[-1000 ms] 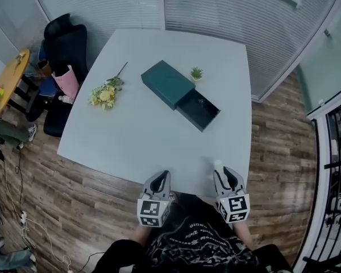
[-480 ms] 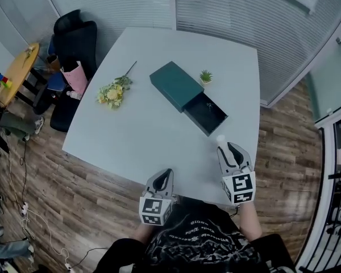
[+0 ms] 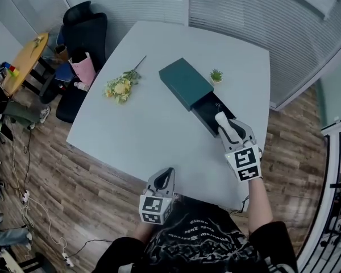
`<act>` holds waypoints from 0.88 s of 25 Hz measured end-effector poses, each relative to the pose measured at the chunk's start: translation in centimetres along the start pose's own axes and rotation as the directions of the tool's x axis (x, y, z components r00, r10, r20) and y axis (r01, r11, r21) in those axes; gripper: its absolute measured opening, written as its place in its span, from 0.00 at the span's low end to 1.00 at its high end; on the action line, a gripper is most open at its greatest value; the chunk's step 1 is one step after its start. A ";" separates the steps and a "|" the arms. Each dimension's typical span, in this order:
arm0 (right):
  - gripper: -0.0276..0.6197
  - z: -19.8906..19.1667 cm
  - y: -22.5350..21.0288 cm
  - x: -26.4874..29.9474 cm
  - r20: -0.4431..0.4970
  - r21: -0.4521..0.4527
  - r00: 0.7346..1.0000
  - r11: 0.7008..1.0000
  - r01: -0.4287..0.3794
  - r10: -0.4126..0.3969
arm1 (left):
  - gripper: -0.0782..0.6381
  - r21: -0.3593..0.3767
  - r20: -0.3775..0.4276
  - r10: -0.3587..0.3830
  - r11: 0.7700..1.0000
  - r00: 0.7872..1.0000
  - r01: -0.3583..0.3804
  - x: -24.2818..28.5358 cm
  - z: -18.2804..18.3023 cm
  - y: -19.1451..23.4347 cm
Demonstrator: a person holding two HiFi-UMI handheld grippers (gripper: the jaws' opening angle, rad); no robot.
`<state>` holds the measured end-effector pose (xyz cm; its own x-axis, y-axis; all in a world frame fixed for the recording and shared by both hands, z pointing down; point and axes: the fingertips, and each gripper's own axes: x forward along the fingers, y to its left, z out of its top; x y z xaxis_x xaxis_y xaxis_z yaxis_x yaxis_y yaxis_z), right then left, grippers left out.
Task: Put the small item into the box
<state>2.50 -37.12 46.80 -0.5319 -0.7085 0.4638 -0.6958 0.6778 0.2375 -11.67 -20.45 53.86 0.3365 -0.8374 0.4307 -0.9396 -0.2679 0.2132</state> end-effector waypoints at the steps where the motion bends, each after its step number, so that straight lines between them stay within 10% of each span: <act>1: 0.24 0.2 -0.2 0.6 -0.005 -0.011 1.000 1.000 -0.009 0.009 | 0.13 -0.001 -0.001 0.005 1.000 1.000 -0.005 0.0 0.0 0.1; 14: 0.24 -0.6 -1.7 9.5 -0.162 -0.046 0.973 0.984 -0.173 0.164 | 0.13 -0.040 -0.030 0.081 0.996 0.996 -0.083 0.5 0.3 1.1; 22: 0.24 -5.1 -1.4 15.7 -0.349 -0.065 0.908 0.960 -0.271 0.233 | 0.13 -0.053 -0.079 0.134 0.989 0.988 -0.139 1.3 -1.0 2.0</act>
<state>-2.40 -48.22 58.15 -0.4765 -0.4168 0.7741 -0.4928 0.8558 0.1574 -13.08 -21.63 55.71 0.2111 -0.8255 0.5234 -0.9725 -0.1234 0.1976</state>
